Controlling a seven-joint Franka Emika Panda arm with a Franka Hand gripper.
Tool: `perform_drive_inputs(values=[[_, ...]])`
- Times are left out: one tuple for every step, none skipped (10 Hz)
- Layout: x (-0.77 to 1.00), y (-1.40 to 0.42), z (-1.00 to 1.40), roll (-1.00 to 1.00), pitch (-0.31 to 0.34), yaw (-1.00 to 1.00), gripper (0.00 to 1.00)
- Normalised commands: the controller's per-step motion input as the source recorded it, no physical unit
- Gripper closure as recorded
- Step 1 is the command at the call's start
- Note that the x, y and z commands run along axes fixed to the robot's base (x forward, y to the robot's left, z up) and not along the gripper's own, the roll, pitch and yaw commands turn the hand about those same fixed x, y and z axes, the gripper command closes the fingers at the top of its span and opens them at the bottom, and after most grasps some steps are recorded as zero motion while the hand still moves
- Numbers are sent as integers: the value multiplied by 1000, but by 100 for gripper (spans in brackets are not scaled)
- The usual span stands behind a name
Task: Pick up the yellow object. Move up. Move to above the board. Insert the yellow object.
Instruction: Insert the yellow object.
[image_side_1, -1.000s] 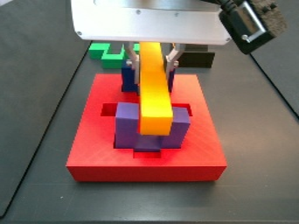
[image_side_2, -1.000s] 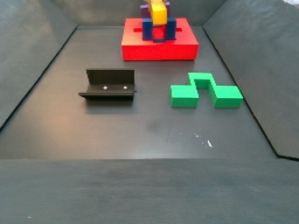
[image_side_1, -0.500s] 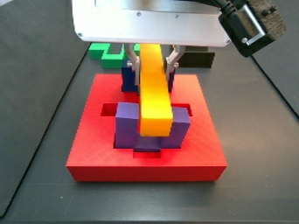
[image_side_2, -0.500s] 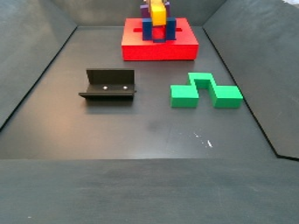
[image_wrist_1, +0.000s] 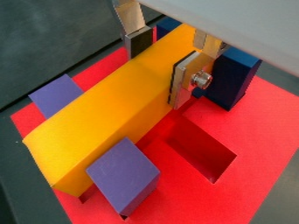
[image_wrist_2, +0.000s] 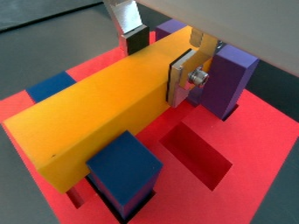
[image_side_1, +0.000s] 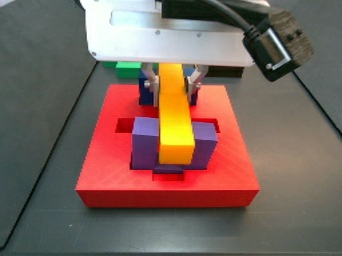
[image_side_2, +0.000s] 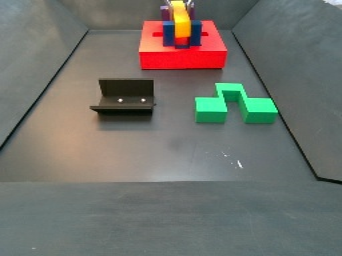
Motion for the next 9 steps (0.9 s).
perform_drive_inputs(values=[[0,37,-211,-206,-74,0,100],[0,37,-240,-210,-81,0,100],[0,43,-231,-226,-89,0,100],[0,29,-203,-223,-89,0,100],[0,0,-183,-216,-84,0,100],[3,0,-166,-214,-81,0,100],[0,0,-143,-207,-77,0,100],[0,0,-129,-180,-66,0,100],[0,0,-140,-140,-54,0,100]])
